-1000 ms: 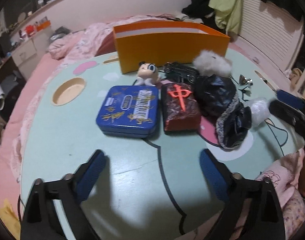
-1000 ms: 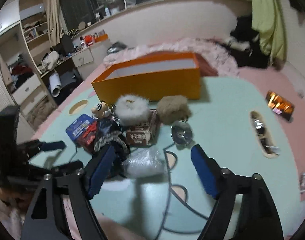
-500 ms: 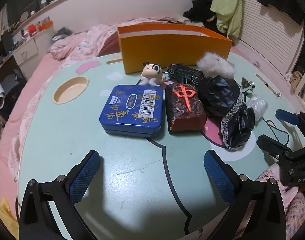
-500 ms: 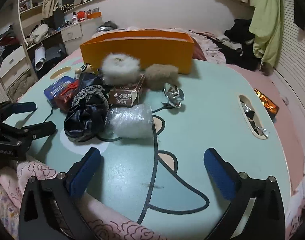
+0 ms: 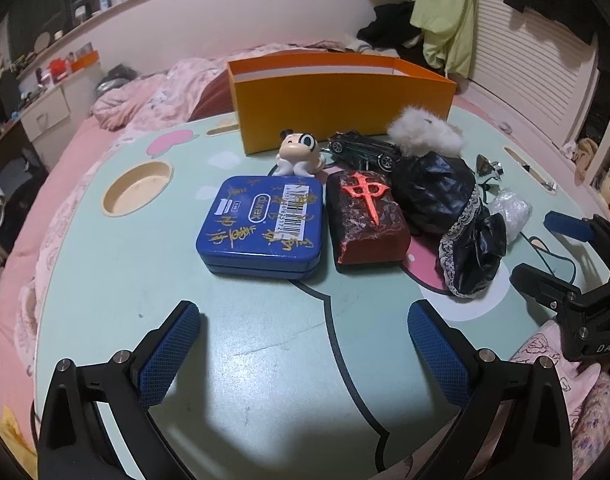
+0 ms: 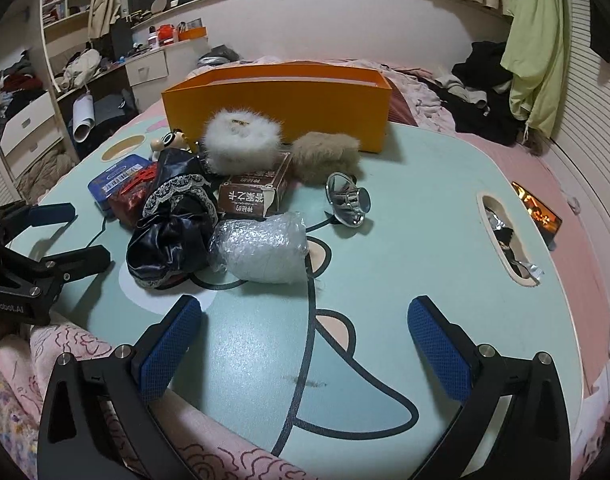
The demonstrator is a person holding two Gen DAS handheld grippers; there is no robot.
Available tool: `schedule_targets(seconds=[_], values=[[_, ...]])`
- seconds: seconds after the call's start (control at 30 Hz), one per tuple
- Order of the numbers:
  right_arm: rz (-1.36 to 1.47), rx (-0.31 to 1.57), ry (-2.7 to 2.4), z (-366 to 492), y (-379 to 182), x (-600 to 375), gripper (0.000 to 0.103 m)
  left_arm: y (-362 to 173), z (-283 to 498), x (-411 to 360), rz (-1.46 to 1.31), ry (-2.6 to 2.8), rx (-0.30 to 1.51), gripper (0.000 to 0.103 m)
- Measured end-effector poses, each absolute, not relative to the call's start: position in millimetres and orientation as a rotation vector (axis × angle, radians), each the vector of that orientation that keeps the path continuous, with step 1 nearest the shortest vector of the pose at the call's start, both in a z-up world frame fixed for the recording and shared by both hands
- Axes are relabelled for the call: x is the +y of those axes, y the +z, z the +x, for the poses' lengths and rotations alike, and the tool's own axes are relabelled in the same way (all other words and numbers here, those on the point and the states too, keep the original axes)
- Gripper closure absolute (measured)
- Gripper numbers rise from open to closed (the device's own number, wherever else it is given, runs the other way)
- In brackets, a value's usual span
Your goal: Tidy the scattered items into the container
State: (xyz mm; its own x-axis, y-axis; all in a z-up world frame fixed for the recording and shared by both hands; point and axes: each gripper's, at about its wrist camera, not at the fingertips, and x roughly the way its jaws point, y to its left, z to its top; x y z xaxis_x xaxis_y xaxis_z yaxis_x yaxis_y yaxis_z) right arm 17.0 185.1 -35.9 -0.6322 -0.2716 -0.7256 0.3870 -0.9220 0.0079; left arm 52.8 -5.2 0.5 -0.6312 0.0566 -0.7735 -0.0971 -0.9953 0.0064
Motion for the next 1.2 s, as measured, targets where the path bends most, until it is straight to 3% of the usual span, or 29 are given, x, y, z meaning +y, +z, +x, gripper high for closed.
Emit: schedule_targets(seconds=[1.2], values=[[1.008,0.214,-2.544,19.4,-35.1,188.1,0.000,-1.0,52.2,-8.6,-1.241,2.745,0.093,0.000]])
